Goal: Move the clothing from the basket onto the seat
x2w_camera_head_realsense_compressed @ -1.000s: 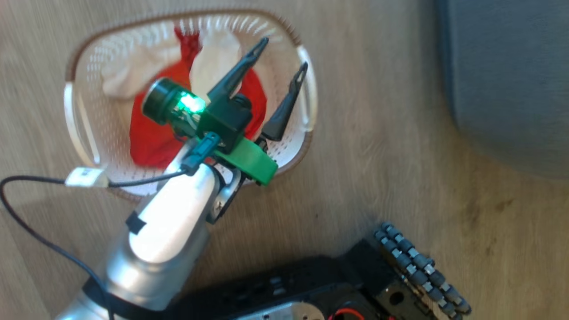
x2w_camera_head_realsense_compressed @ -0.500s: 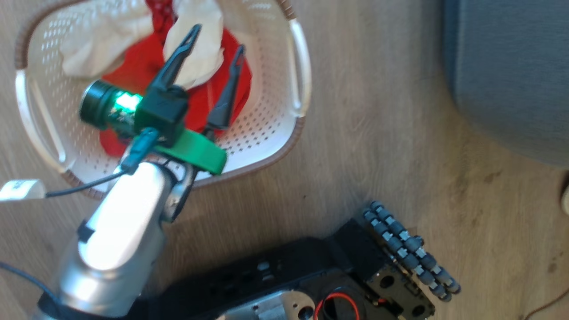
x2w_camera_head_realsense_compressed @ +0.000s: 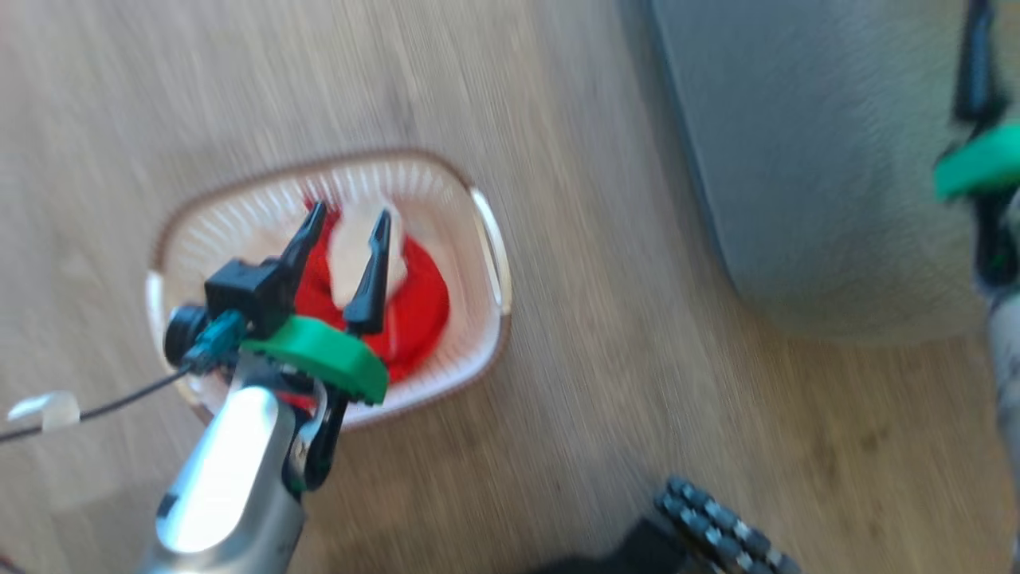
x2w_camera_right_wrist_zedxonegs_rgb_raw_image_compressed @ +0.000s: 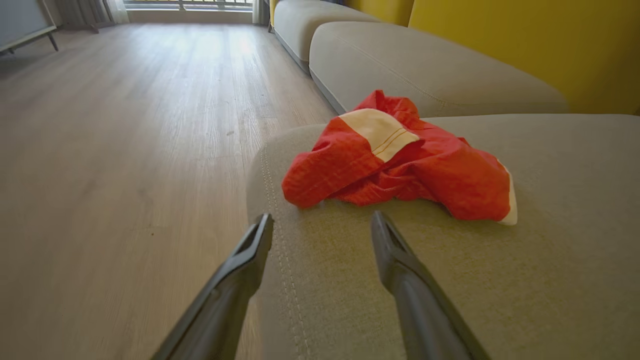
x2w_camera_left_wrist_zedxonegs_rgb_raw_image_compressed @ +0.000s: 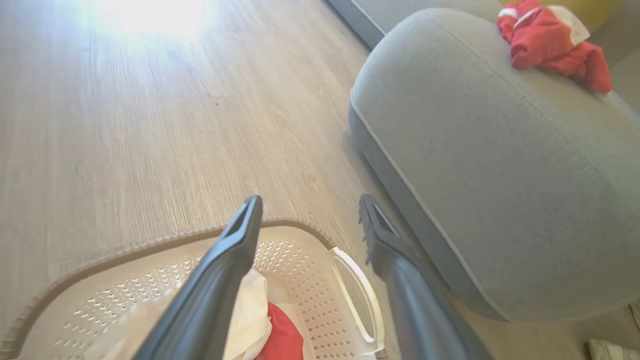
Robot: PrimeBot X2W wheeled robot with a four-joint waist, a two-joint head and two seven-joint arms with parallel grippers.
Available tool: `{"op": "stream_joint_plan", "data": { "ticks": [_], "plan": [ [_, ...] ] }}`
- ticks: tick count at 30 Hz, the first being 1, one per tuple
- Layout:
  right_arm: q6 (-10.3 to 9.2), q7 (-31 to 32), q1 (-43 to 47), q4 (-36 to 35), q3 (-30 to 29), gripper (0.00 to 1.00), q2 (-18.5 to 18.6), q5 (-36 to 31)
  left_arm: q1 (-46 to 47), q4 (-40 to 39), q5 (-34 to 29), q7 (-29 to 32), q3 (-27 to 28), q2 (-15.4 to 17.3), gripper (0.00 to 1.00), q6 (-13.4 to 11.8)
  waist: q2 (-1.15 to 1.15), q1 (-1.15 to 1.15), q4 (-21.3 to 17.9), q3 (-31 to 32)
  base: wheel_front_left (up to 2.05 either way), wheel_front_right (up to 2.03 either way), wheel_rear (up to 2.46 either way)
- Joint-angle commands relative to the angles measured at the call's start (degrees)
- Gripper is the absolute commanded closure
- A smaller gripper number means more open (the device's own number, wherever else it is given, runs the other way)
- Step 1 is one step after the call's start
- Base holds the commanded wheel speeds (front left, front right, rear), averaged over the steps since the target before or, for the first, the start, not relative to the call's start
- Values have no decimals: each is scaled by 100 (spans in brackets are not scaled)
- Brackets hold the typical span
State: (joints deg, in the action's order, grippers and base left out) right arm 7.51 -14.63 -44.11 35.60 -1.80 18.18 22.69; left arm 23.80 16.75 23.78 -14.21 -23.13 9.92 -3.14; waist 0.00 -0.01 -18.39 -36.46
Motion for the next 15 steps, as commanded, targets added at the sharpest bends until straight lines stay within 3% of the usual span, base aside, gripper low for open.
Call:
{"op": "stream_joint_plan", "data": {
  "ticks": [1, 7, 15],
  "plan": [
    [-2, -36, 525, -421, 172, 0, 78, -3, -255, -94, 81, -74, 349, -86, 0, 56, 0, 1, 305, 1407, 0, 0, 0],
    [-2, -37, 2189, -1481, 36, 0, -479, -382, -904, -15, -92, -77, 1197, -256, 0, 186, 0, 1, 965, 2349, 0, 0, 0],
    [-2, -37, 3329, -1941, 10, 0, -1147, -1197, -1439, -38, -524, -78, 1985, -459, 0, 333, 0, 1, 1433, 2976, 0, 0, 0]
  ]
}}
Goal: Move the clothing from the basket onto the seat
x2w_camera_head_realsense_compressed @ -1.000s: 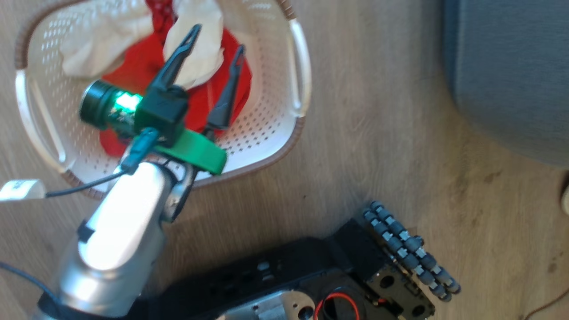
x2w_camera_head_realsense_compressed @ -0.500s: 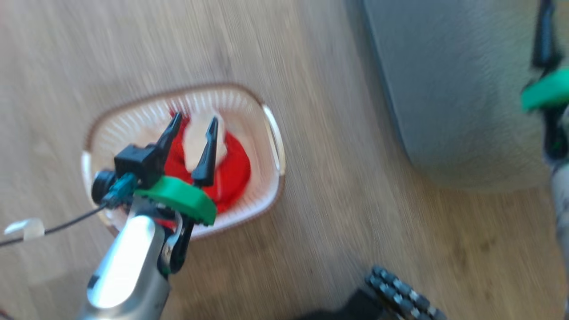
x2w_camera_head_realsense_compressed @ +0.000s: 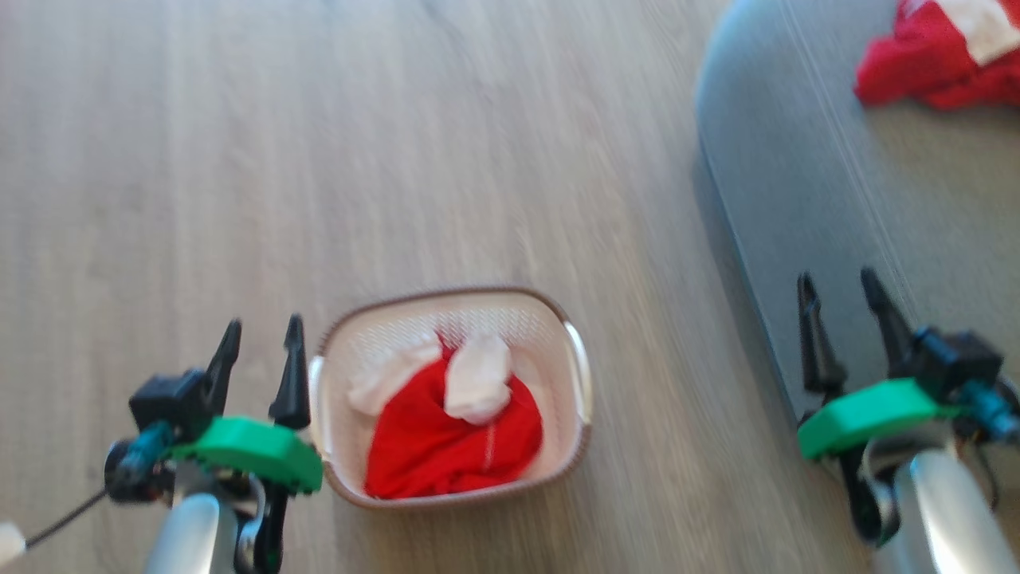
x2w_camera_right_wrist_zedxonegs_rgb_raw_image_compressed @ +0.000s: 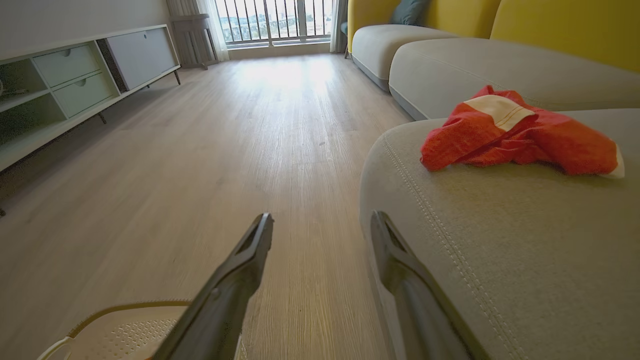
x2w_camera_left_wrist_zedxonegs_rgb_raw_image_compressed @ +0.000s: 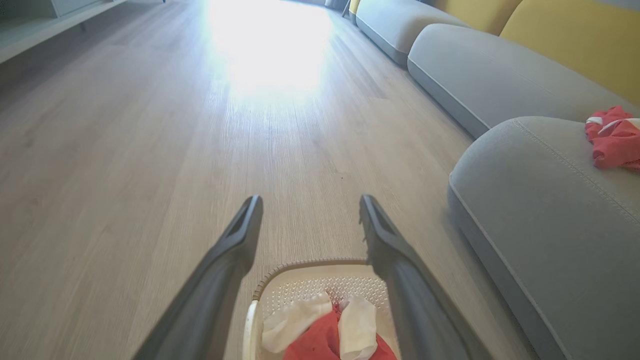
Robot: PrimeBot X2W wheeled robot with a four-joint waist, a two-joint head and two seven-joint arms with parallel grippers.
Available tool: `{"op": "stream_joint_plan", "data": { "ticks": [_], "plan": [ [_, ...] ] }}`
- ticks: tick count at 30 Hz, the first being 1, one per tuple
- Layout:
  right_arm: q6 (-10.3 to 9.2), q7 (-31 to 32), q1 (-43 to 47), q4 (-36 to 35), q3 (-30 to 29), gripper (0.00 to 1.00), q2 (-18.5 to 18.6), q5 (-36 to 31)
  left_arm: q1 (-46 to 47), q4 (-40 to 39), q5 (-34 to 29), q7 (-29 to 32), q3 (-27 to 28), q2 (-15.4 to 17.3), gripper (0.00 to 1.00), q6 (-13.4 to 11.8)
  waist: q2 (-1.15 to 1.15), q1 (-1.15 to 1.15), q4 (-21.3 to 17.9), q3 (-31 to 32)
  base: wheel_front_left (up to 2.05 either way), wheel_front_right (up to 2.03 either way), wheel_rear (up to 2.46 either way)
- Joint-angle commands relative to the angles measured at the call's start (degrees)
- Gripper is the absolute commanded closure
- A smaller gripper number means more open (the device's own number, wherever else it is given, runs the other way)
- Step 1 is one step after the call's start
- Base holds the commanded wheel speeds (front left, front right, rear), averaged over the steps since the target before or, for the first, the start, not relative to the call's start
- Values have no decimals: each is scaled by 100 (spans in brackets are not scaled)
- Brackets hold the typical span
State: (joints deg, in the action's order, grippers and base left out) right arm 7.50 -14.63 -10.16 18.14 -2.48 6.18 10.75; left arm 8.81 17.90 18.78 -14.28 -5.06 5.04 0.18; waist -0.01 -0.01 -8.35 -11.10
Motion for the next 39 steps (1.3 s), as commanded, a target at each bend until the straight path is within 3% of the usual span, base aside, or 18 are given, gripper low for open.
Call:
{"op": "stream_joint_plan", "data": {
  "ticks": [1, 6, 12, 27, 34, 39],
  "plan": [
    [-1, -37, 64, -226, 92, 0, -14, -125, -6, -159, -63, -71, 268, -7, 0, 31, 1, 1, 484, 525, 0, 0, 0],
    [-1, -37, 468, -327, 141, 0, -246, -603, -253, -152, -292, -72, 641, -116, 0, 153, 1, 1, 652, 815, 0, 0, 0],
    [-1, -37, 607, -290, 200, 0, -323, -643, -363, -149, -428, -72, 910, -184, 0, 283, 1, 1, 725, 992, 0, 0, 0],
    [-1, -37, 545, -305, 237, 0, -329, -546, -346, -145, -317, -72, 928, -215, 0, 302, 1, 1, 707, 887, 0, 0, 0],
    [-1, -37, 263, -449, 122, 0, -330, -527, -96, -206, -384, -72, 818, -215, 0, 295, 1, 1, 624, 343, 0, 0, 0],
    [-1, -37, -183, -690, -74, 0, -330, -527, 373, -214, -572, -72, 572, -215, 0, 314, 1, 1, 509, -532, 0, 0, 0]
  ]
}}
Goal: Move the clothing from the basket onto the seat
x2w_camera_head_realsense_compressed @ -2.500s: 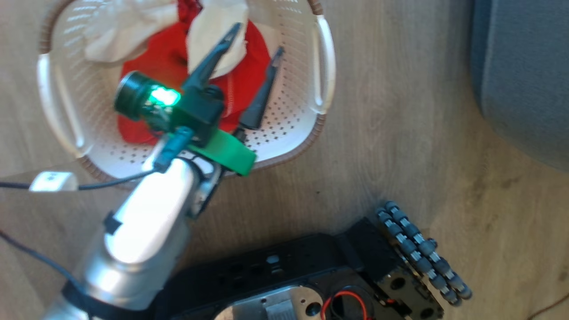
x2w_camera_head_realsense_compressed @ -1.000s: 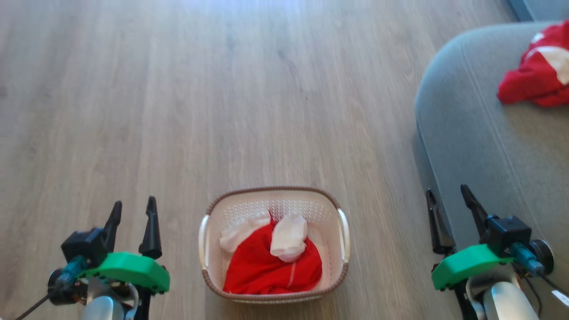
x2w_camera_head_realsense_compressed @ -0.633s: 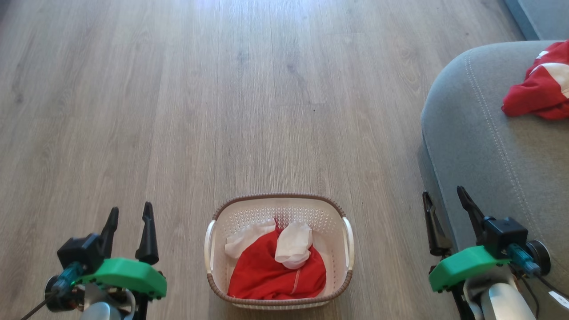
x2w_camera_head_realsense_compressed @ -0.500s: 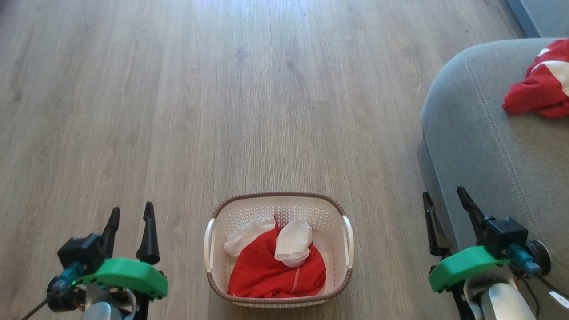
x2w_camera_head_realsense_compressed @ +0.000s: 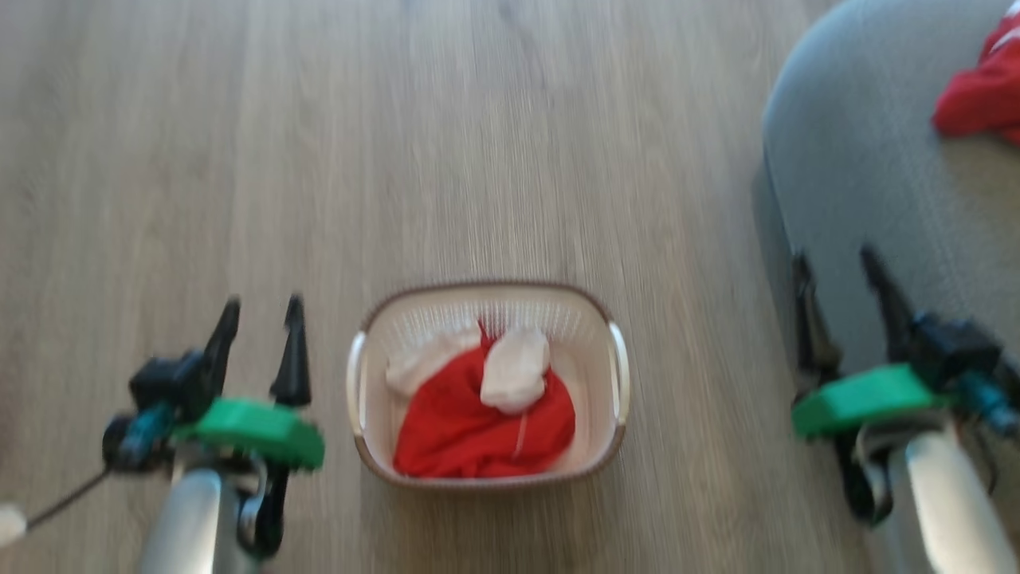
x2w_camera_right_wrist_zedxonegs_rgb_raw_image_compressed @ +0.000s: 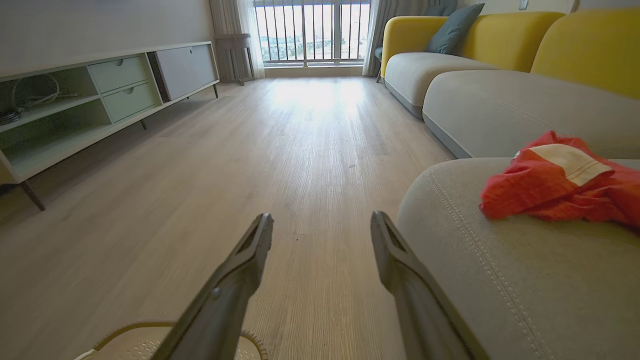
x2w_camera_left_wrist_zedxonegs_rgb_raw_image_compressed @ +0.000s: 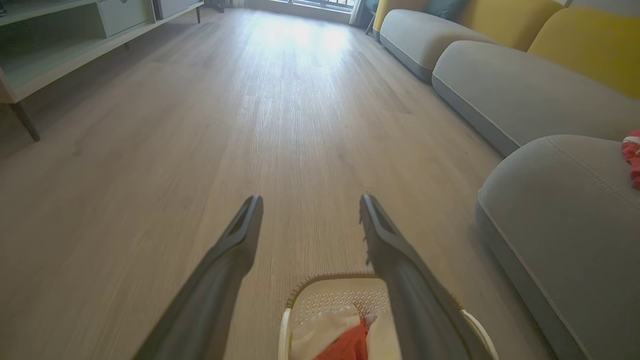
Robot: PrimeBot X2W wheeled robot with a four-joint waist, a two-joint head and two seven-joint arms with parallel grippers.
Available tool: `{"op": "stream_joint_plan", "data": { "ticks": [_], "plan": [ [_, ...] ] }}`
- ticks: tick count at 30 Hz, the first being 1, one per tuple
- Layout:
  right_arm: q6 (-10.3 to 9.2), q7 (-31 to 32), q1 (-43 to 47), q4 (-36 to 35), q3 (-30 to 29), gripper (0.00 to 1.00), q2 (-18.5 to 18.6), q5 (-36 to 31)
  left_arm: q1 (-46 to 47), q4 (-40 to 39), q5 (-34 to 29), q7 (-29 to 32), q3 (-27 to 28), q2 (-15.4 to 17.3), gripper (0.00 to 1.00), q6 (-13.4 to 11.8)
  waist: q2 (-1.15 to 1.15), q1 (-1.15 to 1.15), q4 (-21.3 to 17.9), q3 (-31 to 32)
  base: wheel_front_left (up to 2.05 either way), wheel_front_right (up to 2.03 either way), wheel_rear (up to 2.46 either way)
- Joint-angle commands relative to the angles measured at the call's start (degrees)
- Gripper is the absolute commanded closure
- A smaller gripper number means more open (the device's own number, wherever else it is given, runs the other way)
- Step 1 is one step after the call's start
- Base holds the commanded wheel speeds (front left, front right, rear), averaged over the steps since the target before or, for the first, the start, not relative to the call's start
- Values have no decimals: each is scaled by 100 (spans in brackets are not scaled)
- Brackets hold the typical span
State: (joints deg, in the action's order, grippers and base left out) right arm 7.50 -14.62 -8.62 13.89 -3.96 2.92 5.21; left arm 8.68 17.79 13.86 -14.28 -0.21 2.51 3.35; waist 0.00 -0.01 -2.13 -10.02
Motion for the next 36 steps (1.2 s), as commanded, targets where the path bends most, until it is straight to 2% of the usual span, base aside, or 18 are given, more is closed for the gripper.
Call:
{"op": "stream_joint_plan", "data": {
  "ticks": [1, 3, 10, 15, 20, 24, 27, 30, 36],
  "plan": [
    [-1, -38, -453, -328, 28, 0, -3, 26, 515, -206, -123, -72, 31, 37, 0, -4, 0, 1, -142, -863, 0, 0, 0],
    [-1, -38, -580, -398, -18, 0, -4, 29, 659, -216, -159, -72, -25, 37, 0, -6, 0, 1, -169, -1094, 0, 0, 0],
    [-1, -38, -1448, -838, -285, 0, 2, 71, 1712, -191, -497, -72, -289, 37, 0, -78, 0, 1, -301, -2701, 0, 0, 0],
    [-1, -38, -1994, -974, -283, 0, 38, 97, 2323, 495, -929, 70, -644, 53, 0, -169, 0, 1, -346, -3513, 0, 0, 0],
    [-1, -38, -2222, -917, -134, 0, 36, 110, 2926, 1216, -1346, 689, -1129, 57, 0, -137, 0, 1, -345, -3755, 0, 0, 0],
    [-1, -38, -2261, -850, -4, 0, 23, 178, 3329, 1855, -1673, 1483, -1605, 57, 0, 15, 0, 1, -411, -3714, 0, 0, 0],
    [-1, -38, -2307, -869, 100, 0, 12, 256, 3674, 2327, -1747, 1908, -1733, 54, 0, 21, 0, 1, -548, -3768, 0, 0, 0],
    [-1, -38, -2356, -941, 167, 0, 3, 356, 4034, 2797, -1753, 2168, -1729, 69, 0, -64, 0, 1, -727, -3945, 0, 0, 0],
    [-1, -38, -2394, -952, 264, 0, -2, 629, 4687, 3613, -1771, 2296, -1710, 136, 0, -181, 0, 1, -1046, -4407, 0, 0, 0]
  ]
}}
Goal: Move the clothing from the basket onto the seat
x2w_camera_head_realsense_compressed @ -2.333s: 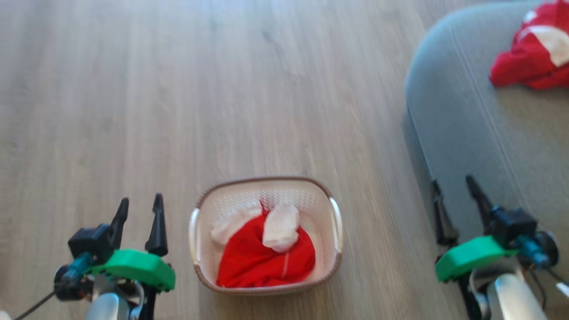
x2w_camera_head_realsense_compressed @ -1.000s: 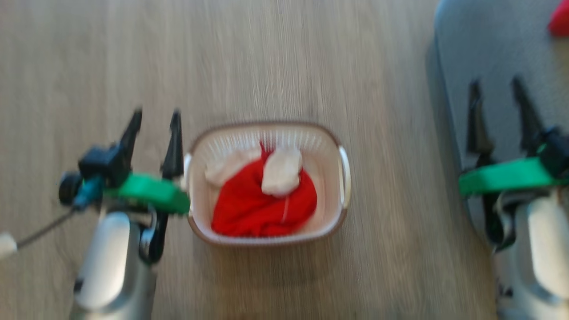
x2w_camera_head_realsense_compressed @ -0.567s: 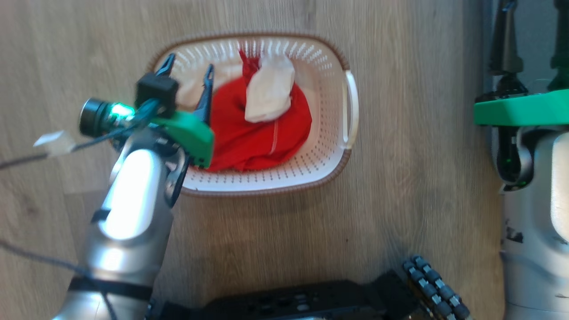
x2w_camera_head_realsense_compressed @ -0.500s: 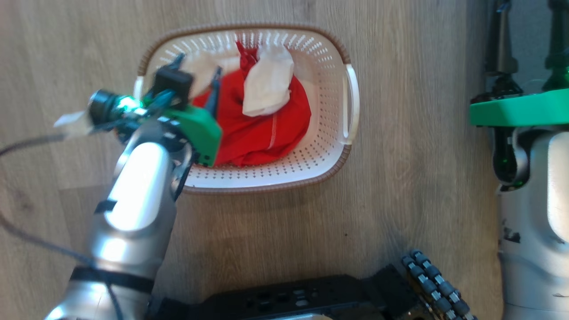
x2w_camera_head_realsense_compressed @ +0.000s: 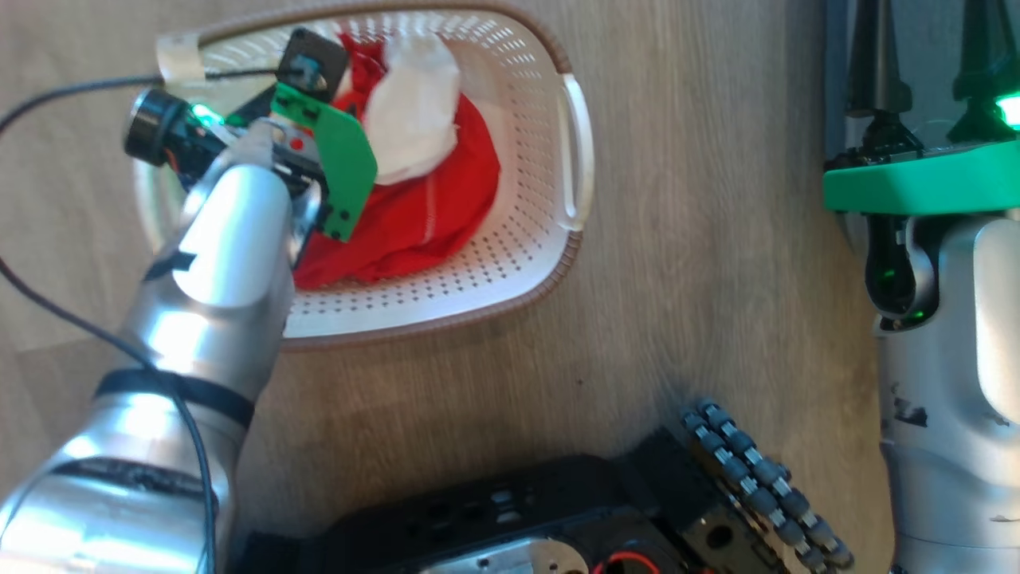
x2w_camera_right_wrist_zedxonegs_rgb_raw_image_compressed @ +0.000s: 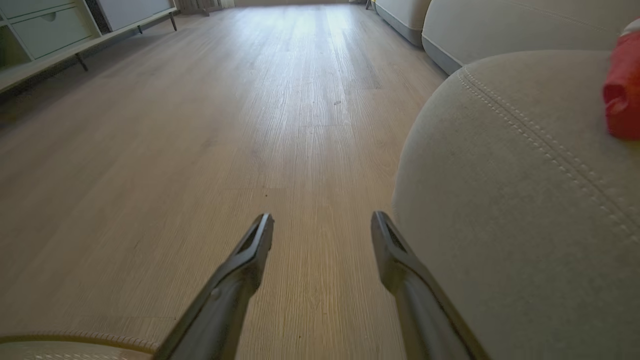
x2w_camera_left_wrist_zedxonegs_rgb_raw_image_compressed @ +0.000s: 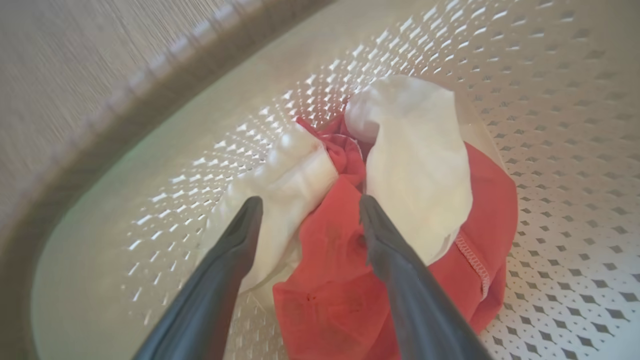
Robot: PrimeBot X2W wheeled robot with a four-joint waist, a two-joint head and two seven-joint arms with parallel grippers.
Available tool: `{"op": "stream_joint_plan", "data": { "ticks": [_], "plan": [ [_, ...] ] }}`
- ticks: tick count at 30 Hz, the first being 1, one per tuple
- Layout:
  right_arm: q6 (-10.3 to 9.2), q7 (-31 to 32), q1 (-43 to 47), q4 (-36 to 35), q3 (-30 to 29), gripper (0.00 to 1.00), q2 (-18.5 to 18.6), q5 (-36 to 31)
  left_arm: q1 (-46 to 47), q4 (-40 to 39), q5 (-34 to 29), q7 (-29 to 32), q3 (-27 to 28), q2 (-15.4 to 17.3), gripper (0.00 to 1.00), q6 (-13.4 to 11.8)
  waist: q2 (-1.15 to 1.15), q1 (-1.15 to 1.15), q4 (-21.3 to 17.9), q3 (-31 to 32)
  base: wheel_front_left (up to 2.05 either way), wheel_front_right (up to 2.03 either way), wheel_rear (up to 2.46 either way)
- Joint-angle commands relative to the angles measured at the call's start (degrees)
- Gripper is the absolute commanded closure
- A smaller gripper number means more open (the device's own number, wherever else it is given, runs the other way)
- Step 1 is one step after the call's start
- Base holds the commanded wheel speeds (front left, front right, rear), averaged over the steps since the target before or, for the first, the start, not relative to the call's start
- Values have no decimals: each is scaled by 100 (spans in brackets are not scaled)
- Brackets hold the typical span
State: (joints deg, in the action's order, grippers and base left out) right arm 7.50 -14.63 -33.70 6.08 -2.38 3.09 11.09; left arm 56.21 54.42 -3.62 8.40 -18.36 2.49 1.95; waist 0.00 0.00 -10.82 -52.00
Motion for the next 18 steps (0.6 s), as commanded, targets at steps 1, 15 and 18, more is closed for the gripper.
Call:
{"op": "stream_joint_plan", "data": {
  "ticks": [1, 15, 18],
  "plan": [
    [-1, -37, 107, -165, 118, 0, -20, 83, 25, 82, -25, 55, 103, 153, 0, -54, 0, 0, -220, -282, 0, 0, 0],
    [-1, -37, 46, -238, 215, 0, -21, 374, 872, 1383, -20, 19, 82, 443, 3, -339, 0, 0, -528, -834, 0, 0, 0],
    [-1, -37, 76, -201, 184, 0, -21, 407, 890, 1544, 34, 18, 53, 352, 100, -296, 0, 0, -510, -772, 0, 0, 0]
  ]
}}
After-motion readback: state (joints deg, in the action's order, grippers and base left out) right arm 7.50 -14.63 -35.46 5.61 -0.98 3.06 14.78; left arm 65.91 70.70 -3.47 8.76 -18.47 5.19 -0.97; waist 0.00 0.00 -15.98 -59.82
